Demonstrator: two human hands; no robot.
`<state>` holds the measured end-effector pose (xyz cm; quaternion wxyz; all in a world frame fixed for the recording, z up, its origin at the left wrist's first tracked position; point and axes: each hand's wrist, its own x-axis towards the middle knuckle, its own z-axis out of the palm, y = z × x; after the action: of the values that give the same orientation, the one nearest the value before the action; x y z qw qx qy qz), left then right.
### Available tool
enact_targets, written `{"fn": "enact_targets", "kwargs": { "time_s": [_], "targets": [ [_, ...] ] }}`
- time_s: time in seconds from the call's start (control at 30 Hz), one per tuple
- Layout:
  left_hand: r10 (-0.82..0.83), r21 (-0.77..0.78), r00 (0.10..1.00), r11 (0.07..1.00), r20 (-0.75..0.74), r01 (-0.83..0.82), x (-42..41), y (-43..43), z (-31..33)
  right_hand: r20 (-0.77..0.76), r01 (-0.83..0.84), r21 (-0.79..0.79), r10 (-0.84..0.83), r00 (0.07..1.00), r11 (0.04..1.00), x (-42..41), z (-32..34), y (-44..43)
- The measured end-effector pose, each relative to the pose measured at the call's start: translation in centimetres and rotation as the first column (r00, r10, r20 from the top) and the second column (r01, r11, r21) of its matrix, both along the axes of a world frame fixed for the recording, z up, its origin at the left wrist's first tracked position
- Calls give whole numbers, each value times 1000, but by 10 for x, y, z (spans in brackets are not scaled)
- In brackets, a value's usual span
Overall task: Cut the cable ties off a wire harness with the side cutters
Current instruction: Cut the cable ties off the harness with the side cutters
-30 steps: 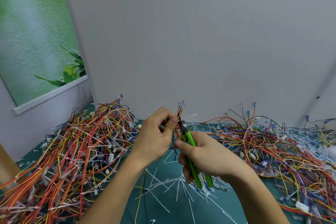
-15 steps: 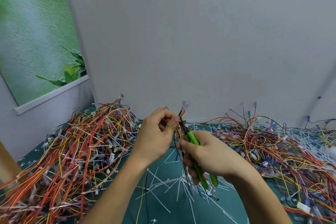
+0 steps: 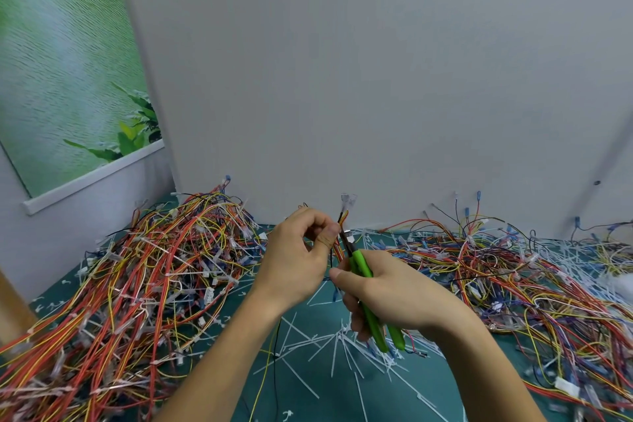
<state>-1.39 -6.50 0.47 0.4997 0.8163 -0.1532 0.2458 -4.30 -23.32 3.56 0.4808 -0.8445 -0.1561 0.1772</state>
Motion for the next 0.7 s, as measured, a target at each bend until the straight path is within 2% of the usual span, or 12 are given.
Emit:
{"fn": "enact_targets", "kwargs": {
  "time_s": [0.27, 0.5, 0.7],
  "targets": [
    [-5, 6, 999, 1000, -39, 5, 1, 2, 0, 73, 29, -44, -26, 997, 999, 2, -10, 4],
    [-2, 31, 999, 1000, -52, 4, 1, 0, 0, -26, 27, 27, -26, 999, 999, -1, -9, 4],
    [-3, 32, 998, 999, -69, 5, 3, 2, -2, -38, -5, 3, 5, 999, 1000, 5, -7, 3]
  ]
}}
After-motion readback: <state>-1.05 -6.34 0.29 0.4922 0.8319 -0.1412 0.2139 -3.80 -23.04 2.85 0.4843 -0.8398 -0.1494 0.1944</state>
